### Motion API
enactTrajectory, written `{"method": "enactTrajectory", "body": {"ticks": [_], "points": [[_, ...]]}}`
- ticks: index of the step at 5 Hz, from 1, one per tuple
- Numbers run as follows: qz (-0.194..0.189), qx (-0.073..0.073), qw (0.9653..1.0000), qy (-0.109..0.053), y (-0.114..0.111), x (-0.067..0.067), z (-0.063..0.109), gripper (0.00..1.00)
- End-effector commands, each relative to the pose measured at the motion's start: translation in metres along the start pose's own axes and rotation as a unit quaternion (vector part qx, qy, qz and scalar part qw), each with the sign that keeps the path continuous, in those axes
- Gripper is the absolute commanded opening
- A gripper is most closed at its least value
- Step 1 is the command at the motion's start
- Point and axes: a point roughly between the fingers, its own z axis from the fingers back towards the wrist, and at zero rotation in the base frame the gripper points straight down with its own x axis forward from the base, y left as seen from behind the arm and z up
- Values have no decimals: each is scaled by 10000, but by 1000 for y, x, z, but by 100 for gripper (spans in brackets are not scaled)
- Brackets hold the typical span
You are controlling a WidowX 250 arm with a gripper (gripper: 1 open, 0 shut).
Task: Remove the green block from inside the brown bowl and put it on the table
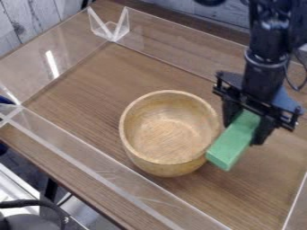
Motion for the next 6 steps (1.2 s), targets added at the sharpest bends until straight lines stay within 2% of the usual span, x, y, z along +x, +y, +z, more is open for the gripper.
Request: {"method": "enactTrajectory", "body": {"ticks": [1,2,3,4,6], "points": [[-54,-136,9995,-281,-11,6,1,0],[-59,-206,9994,-282,-15,-5,-15,0],[-145,-199,9988,-433,-13,-8,-22,0],[-237,-200,9977,-607,-10,-6,-19,0],[-128,-315,9968,-727,-5,0,-24,0]]}}
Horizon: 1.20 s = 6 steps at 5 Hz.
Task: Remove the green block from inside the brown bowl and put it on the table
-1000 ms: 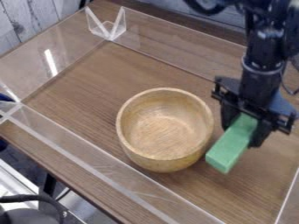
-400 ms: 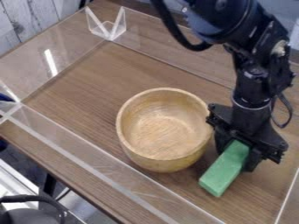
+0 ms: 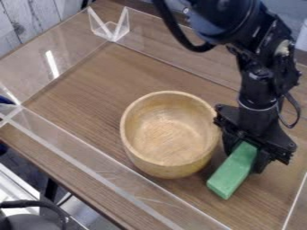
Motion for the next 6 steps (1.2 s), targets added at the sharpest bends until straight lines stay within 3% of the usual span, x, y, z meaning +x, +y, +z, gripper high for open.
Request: {"method": "enactTrajectory", "body": {"ticks": [1,3,5,6], "points": [[-165,-17,9998,-100,2,9,6,0],[-481,42,9987,160,7,11,-2,0],[-485,-74,9985,239,17,15,-5,0],[-462,-117,9987,158,16,18,-1,100]]}}
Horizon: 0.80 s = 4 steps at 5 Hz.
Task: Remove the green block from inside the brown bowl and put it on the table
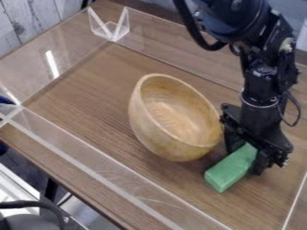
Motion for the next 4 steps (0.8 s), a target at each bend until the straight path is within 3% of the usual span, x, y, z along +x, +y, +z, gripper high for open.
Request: {"method": "enactTrajectory", "body": {"ticks": [1,2,3,4], "points": [[115,-141,9993,-330,4,14,30,100],[187,-245,9983,-485,6,17,53,100],[172,3,9980,-604,6,20,88,100],[170,305,9975,-612,15,16,117,100]]}}
